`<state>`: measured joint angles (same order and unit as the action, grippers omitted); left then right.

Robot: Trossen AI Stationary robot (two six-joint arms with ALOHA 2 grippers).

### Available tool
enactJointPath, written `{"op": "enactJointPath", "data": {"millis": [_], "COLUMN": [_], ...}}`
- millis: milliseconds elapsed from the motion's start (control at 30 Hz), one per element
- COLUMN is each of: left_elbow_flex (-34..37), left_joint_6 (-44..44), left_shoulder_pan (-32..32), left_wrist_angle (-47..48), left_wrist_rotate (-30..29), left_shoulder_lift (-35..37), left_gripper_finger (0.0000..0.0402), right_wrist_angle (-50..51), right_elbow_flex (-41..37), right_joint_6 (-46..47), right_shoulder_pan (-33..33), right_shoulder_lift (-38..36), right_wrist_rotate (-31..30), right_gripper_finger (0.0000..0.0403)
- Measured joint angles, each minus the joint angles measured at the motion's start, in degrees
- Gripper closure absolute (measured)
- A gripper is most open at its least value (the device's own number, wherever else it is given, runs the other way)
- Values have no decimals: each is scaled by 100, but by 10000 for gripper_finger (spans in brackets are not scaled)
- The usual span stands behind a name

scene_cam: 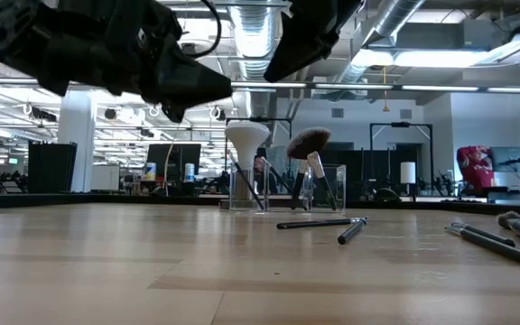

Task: Put items in baskets/containers
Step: Put the black liner brush into the transparent organizer

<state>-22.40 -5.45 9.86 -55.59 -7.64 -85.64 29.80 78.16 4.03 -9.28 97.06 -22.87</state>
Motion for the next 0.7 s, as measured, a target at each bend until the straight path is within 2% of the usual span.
{"op": "enactJointPath", "data": {"millis": [100, 300, 400, 533, 700], "left_elbow_flex": [-163, -926, -1202, -1517, -1861], "left_joint_6": [-3, 0, -102, -656, -449], "left_shoulder_pan": [254, 561, 562, 565, 688], "left_wrist_angle": [-407, -448, -444, -459, -464], "left_wrist_rotate": [-447, -1261, -1357, -1381, -1385], "left_shoulder_lift": [-670, -1900, -2369, -2841, -3319], "left_gripper_finger": [304, 305, 305, 305, 305], "right_wrist_angle": [-5, 9, 14, 24, 36], "right_elbow_flex": [26, 26, 26, 26, 23], "right_joint_6": [0, 0, 2, 46, 46], "right_shoulder_pan": [12, 52, 52, 6, -18], "right_shoulder_lift": [0, 0, 0, 0, 0], "right_wrist_rotate": [-126, -130, -130, -130, -117], "right_gripper_finger": [330, 330, 330, 330, 330]}}
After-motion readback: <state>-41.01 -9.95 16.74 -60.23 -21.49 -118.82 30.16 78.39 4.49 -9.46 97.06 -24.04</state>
